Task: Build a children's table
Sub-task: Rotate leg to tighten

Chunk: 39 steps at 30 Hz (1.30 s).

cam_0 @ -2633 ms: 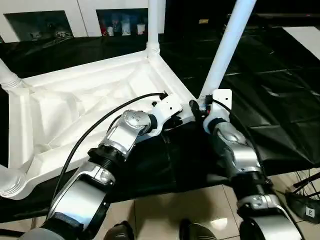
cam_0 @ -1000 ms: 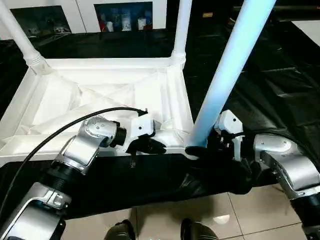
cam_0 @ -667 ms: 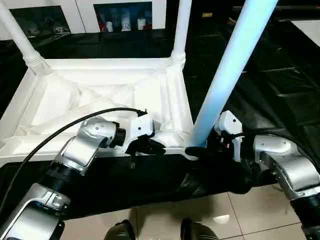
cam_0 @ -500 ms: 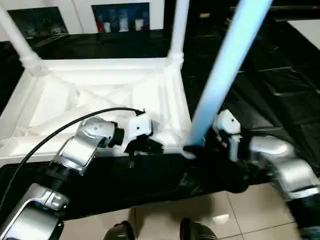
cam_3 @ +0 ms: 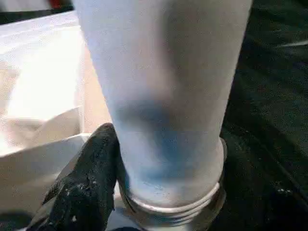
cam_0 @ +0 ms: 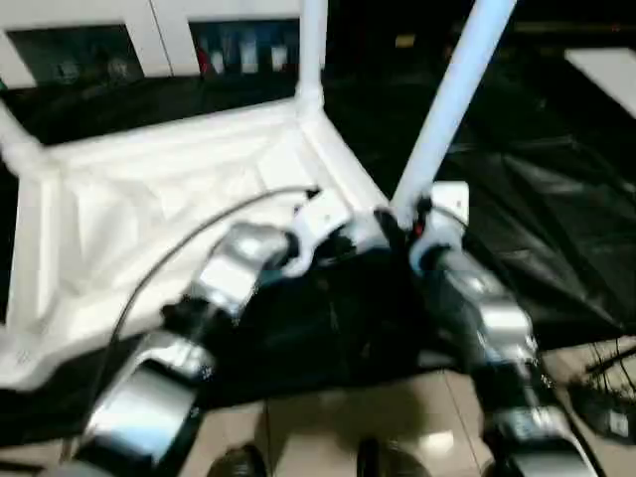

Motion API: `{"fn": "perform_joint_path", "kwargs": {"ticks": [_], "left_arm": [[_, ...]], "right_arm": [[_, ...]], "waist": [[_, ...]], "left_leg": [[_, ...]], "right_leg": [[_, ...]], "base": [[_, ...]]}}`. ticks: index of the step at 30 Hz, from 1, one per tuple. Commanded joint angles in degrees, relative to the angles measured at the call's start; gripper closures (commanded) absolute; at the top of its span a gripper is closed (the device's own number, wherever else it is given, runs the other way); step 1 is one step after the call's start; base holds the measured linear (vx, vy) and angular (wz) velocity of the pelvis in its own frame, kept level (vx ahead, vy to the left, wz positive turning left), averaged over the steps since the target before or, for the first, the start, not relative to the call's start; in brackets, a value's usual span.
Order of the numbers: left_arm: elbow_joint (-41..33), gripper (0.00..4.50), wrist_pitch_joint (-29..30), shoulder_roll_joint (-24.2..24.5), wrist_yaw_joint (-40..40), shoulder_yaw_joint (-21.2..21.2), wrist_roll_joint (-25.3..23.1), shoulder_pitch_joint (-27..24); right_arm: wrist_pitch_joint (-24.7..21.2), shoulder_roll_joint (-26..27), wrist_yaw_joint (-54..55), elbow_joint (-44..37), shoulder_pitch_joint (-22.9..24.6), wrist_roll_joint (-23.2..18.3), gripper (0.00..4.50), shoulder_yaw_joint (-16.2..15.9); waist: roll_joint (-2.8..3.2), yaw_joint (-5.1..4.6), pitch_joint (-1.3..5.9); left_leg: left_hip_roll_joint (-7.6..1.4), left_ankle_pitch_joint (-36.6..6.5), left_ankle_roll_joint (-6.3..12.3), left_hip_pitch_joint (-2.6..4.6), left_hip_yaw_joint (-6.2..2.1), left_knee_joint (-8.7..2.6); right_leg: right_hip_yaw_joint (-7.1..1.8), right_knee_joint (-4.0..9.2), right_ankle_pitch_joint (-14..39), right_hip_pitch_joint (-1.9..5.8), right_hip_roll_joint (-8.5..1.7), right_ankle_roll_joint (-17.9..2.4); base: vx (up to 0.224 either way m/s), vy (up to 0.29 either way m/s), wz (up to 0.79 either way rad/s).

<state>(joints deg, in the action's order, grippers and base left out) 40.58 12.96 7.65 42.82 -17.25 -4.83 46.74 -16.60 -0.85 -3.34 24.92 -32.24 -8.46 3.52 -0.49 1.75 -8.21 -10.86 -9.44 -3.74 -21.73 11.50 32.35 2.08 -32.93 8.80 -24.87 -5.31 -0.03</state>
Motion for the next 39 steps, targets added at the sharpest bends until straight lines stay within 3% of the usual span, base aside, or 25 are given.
{"fn": "perform_joint_path", "kwargs": {"ticks": [1,3,5,9,12,15,16,19,22,24,25,27,32,35,39], "left_arm": [[5.17,4.5,-0.11,-2.13,-0.71,-2.02,-0.83,-1.22],[5.32,4.5,-0.1,-1.81,-0.45,-2.09,-1.03,-1.01],[4.9,4.5,0.13,-1.05,0.24,-1.94,-1.09,-0.95],[4.89,4.5,0.12,-0.5,0.9,-1.8,-1.26,-0.81],[3.84,4.5,-0.13,0.91,3.54,-2.1,-1.08,-1.18],[1.81,4.5,-0.44,3.24,9.1,-2.99,-0.67,-2.26],[0.78,4.5,-0.24,4.15,10.88,-3.51,-0.6,-2.79],[-1.88,4.5,0.34,6.68,15.93,-4.89,-0.5,-4.19],[-6.07,4.5,1.67,9.62,21.88,-7.1,-0.38,-6.0],[-7.4,4.5,1.8,10.92,24.26,-7.97,-0.37,-6.66],[-8.27,4.5,1.82,11.84,25.79,-8.44,-0.29,-7.04],[-10.14,4.5,1.67,13.75,28.71,-9.39,-0.15,-7.77],[-13.2,4.5,1.38,16.27,31.68,-9.73,0.19,-8.78],[-15.19,4.5,2.22,17.52,32.98,-9.62,0.58,-9.34],[-17.02,4.5,3.33,18.13,33.45,-9.71,0.82,-9.9]], "right_arm": [[-0.18,2.03,-1.49,6.24,-0.46,-0.42,1.82,-1.64],[0.14,2.23,-4.21,5.12,-0.66,-1.6,1.82,-1.32],[0.6,1.43,-7.44,2.15,-0.39,-1.43,1.27,-2.08],[-0.41,0.2,-9.67,-0.51,-0.14,-1.42,0.9,-2.81],[-3.43,-4.02,-14.62,-6.46,1.15,-2.1,0.66,-5.04],[-4.62,-12.3,-25.06,-12.81,3.61,-3.32,0.66,-7.73],[-4.92,-14.84,-28.39,-14.73,4.55,-3.92,0.66,-8.08],[-5.22,-20.44,-36.22,-18.83,6.85,-5.01,0.66,-8.37],[-4.83,-25.33,-42.64,-21.61,9.1,-5.29,0.66,-9.39],[-4.92,-27.18,-45.31,-22.54,10.04,-5.85,0.66,-9.89],[-5.02,-28.13,-46.67,-23.11,10.46,-6.0,0.66,-10.41],[-5.01,-29.66,-49.15,-24.16,11.15,-6.09,0.66,-11.61],[-5.3,-32.11,-53.55,-26.04,12.29,-6.96,0.66,-13.71],[-4.96,-32.27,-54.76,-25.96,12.5,-6.38,0.66,-14.39],[-4.27,-32.56,-55.72,-25.09,12.37,-5.68,0.91,-14.99]], "waist": [[-0.02,-0.2,2.96],[-0.05,-0.18,2.91],[-0.18,-0.07,2.88],[-0.3,-0.03,2.98],[-0.24,0.37,3.1],[-0.32,0.49,3.23],[-0.32,0.66,3.32],[-0.05,0.49,3.48],[0.12,0.56,3.78],[0.1,0.58,3.8],[0.46,0.7,3.69],[0.36,0.74,3.63],[0.49,0.82,3.17],[0.49,0.73,3.24],[0.37,0.7,3.36]], "left_leg": [[-1.23,-22.28,-0.47,1.22,-1.22,-4.79],[-1.23,-22.21,0.0,1.1,-1.23,-4.85],[-1.37,-21.6,0.69,0.99,-1.28,-4.96],[-1.45,-19.38,1.43,0.69,-1.14,-4.96],[-1.57,-17.67,2.06,0.91,-0.94,-4.83],[-1.57,-14.66,3.24,0.44,-0.79,-4.55],[-1.63,-13.14,4.15,0.54,-0.65,-4.3],[-1.65,-9.43,5.88,-0.21,-0.87,-4.01],[-1.86,-5.69,7.83,0.47,-0.53,-3.43],[-1.79,-3.99,9.14,0.4,-0.41,-3.21],[-1.9,-4.08,9.59,0.47,-0.45,-3.23],[-2.01,-4.86,9.42,0.64,-0.44,-3.31],[-2.33,-10.82,6.02,0.95,-0.57,-3.94],[-2.31,-11.14,5.03,0.95,-0.61,-3.97],[-2.2,-9.11,5.58,0.88,-0.53,-3.78]], "right_leg": [[-1.68,5.19,26.84,1.75,-2.29,-7.0],[-1.68,5.22,26.98,1.8,-2.26,-6.64],[-1.7,5.26,27.2,1.79,-2.31,-6.26],[-1.76,4.99,24.24,2.05,-2.29,-7.5],[-1.85,4.83,21.5,2.18,-2.17,-8.31],[-1.79,4.32,16.98,2.69,-2.18,-9.97],[-1.88,4.05,14.62,2.72,-2.23,-10.55],[-1.66,3.16,9.09,3.5,-2.3,-12.7],[-1.85,2.23,0.01,3.37,-1.99,-16.44],[-1.86,1.78,-4.18,3.61,-2.02,-18.05],[-1.82,1.78,-4.19,3.61,-2.16,-18.58],[-1.75,1.87,-2.68,3.61,-2.13,-18.73],[-1.92,2.76,6.96,3.43,-2.43,-17.35],[-1.99,2.78,8.13,3.38,-2.46,-16.82],[-2.0,2.5,5.74,3.42,-2.39,-17.09]], "base": [[0.0,0.0,0.0],[0.0,0.0,0.0],[0.0,0.0,0.0],[0.0,0.0,0.0],[0.0,0.0,0.0],[0.0,0.0,0.0],[0.0,0.0,0.0],[0.035,0.0,-0.03],[0.066,0.001,-0.02],[0.062,0.001,0.02],[0.0,0.0,0.0],[0.0,0.0,0.0],[0.0,0.0,0.0],[0.0,0.0,0.0],[0.0,0.0,0.0]]}}
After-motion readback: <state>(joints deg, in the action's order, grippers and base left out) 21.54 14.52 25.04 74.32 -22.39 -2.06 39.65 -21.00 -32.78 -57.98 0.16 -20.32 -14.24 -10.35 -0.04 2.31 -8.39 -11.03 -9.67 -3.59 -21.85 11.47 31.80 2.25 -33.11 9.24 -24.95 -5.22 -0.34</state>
